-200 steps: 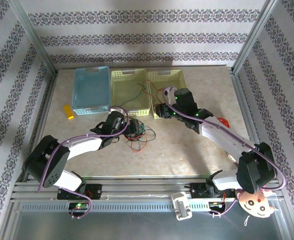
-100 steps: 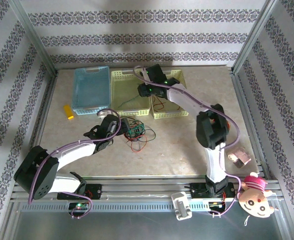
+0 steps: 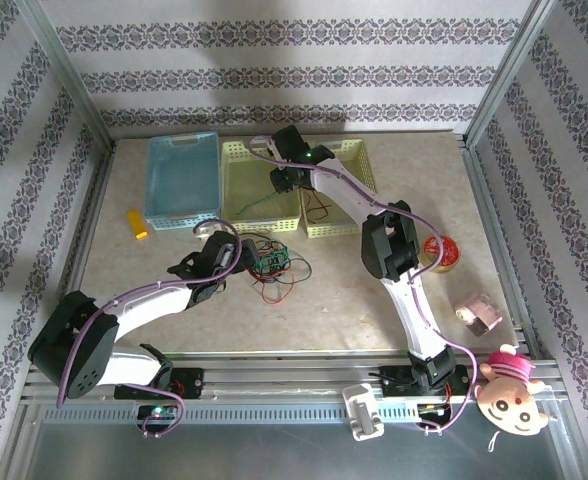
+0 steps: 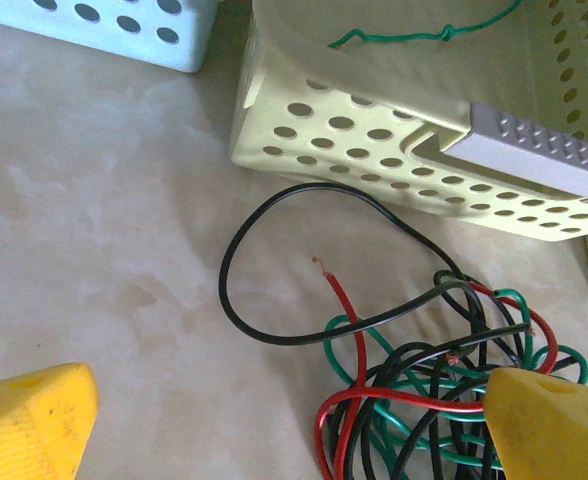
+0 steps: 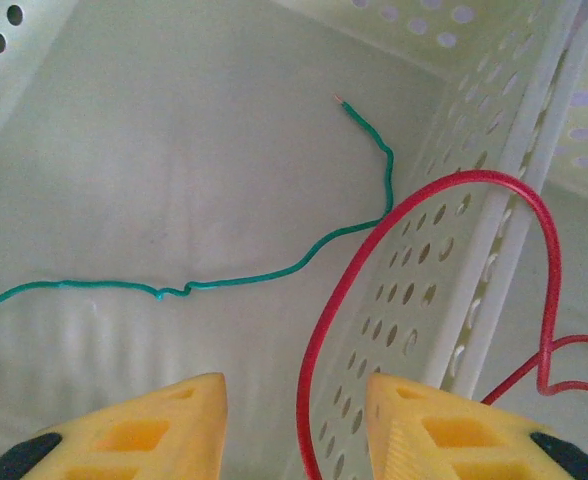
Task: Untangle the cables
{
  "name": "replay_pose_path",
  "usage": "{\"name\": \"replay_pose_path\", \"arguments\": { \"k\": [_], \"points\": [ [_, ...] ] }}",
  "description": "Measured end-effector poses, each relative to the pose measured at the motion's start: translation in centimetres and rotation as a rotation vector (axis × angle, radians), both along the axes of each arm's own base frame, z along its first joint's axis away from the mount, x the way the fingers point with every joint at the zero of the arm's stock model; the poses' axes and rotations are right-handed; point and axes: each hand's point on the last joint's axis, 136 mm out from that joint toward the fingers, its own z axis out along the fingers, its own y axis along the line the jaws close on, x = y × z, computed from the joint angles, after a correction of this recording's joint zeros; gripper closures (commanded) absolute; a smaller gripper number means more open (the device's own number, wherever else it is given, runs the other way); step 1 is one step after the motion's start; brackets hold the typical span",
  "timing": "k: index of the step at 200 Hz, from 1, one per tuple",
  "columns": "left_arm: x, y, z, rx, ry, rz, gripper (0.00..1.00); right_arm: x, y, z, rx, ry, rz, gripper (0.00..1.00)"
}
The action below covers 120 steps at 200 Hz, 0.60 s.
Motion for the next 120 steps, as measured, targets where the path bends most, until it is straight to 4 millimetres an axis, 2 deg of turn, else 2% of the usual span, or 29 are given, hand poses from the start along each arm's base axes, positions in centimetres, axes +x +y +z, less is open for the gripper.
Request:
{"name": "replay_pose_path", "arguments": {
  "k": [29, 49, 61, 99, 120],
  "points": [
    [-0.2, 0.2, -0.3, 0.007, 0.01, 0.0, 0.01, 0.1, 0.1, -1.0, -0.01, 0.017, 0.001, 0.7],
    [-0.3, 0.2, -0.1, 0.006, 0.008, 0.001, 0.01, 0.3, 0.2, -1.2, -0.011, 0.017, 0.0, 0.93],
    [-0.3, 0.2, -0.1, 0.005, 0.006, 0.001, 0.01, 0.3, 0.2, -1.3, -0.01, 0.019, -0.001, 1.0],
    [-0.3, 0.2, 0.1, 0.003, 0.003, 0.0, 0.01, 0.2, 0.2, -0.9, 0.002, 0.015, -0.011, 1.0],
    [-0.3, 0.2, 0.1, 0.003, 0.004, -0.001, 0.01, -0.6, -0.8, 0.8, 0.018, 0.005, -0.023, 1.0]
  ]
}}
